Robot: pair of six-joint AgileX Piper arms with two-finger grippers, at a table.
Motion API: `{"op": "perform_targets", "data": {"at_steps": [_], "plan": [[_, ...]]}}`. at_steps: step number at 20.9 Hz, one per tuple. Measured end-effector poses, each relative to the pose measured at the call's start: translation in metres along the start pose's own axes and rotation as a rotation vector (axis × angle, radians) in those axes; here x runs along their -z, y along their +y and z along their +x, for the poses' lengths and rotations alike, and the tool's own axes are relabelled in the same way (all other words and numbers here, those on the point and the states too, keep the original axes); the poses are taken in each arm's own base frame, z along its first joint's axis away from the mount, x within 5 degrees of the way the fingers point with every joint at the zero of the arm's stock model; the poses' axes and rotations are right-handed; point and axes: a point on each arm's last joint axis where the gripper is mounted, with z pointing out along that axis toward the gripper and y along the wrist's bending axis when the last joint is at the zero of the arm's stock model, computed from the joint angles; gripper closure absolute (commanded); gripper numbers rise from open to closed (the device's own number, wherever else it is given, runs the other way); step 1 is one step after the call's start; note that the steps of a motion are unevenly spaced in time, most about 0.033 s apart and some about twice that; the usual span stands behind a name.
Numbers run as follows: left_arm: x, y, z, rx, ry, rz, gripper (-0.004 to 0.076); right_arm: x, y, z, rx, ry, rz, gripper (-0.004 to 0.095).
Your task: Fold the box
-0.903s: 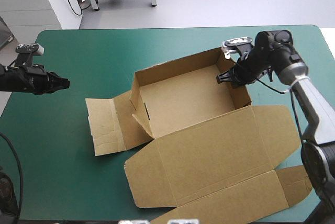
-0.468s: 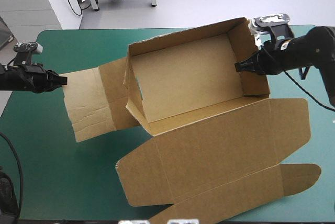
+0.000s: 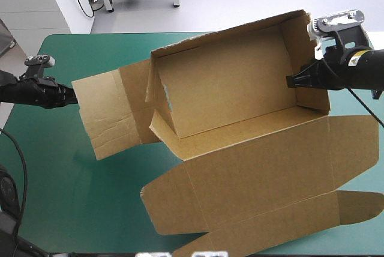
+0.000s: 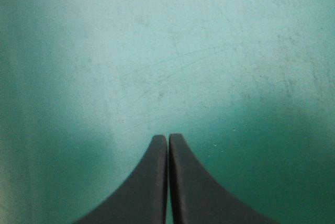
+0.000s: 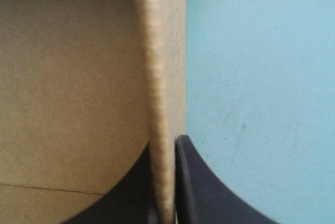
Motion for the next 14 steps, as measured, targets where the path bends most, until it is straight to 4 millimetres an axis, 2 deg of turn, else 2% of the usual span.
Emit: {"op": "perform_targets", "data": {"at_steps": [4,10,12,14], "plan": [[-0.017,0.012,0.002,0.030,0.035,0.001,0.0731,0.006,0.000,0.001,-0.003,-0.010,0.016,0.0910],[-0.024,0.003,-0.004,0.128,-0.041,0.141,0.0731,0.000,0.004,-0.002,-0.031,-0.011,-0.049,0.0910],[-0.031,-0.010,-0.006,0.185,-0.081,0.241,0.0731,-0.016,0.002,-0.005,-0.043,0.012,-0.058,0.0910],[-0.041,-0.032,-0.010,0.174,-0.079,0.312,0.0731,-0.036,-0.003,-0.010,-0.058,0.023,-0.056,0.0909]]}}
